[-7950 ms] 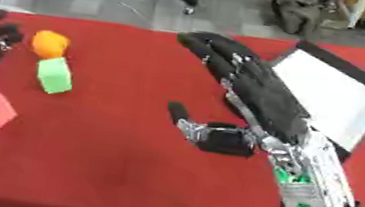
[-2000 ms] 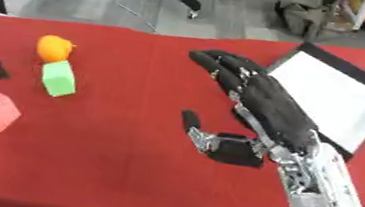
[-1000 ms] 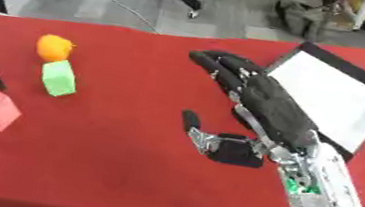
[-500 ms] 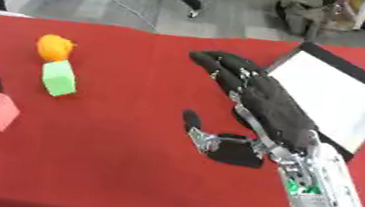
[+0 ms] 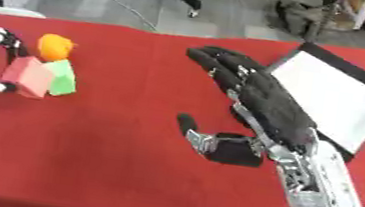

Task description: Pick up the objects with one hand, pass them to the other hand, and then place them into the box on the other side of the table.

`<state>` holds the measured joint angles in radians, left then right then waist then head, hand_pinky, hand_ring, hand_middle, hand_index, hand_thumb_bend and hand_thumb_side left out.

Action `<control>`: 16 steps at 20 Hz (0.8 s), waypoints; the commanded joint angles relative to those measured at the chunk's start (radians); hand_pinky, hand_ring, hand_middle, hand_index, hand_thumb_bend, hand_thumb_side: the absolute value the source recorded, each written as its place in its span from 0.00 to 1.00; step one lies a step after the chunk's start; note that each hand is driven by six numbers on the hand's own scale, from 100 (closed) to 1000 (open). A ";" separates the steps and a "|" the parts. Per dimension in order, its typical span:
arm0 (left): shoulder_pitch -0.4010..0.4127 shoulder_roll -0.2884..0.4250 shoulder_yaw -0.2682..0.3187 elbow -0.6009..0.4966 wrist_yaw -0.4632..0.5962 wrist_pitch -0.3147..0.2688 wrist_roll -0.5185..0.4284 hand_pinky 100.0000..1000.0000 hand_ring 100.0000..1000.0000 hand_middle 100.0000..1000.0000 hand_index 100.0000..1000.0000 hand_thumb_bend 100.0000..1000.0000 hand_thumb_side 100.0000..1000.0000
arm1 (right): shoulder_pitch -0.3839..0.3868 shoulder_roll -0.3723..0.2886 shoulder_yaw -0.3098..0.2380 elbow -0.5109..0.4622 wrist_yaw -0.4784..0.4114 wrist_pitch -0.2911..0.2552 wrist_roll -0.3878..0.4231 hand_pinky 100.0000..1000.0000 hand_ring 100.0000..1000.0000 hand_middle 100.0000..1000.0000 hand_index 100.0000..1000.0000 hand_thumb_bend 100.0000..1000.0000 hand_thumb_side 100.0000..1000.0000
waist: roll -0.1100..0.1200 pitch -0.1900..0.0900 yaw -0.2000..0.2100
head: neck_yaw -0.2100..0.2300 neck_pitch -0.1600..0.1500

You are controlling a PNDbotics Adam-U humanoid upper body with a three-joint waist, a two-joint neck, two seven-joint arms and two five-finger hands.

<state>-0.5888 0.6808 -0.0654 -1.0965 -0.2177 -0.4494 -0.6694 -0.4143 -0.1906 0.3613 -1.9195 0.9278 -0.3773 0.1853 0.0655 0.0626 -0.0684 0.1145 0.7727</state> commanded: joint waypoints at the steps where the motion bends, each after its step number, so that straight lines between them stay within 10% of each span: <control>1: -0.030 -0.033 0.012 -0.063 0.195 -0.082 -0.223 0.75 0.46 0.42 0.59 0.08 0.00 | -0.045 -0.030 0.017 -0.040 0.013 -0.016 -0.033 0.94 0.98 0.91 1.00 0.30 0.34 | -0.003 -0.013 0.000 | -0.007 -0.003; 16: -0.095 -0.266 -0.170 -0.290 0.696 0.341 -0.238 0.77 0.45 0.42 0.57 0.04 0.06 | -0.230 -0.069 0.135 -0.029 0.122 -0.101 -0.112 0.97 0.98 0.95 1.00 0.42 0.22 | -0.012 -0.002 0.015 | -0.047 -0.003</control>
<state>-0.6594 0.4050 -0.2233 -1.3503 0.4468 -0.1330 -0.9039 -0.6256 -0.2592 0.4946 -1.9466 1.0426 -0.4752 0.0820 0.0550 0.0707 -0.0545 0.0716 0.7727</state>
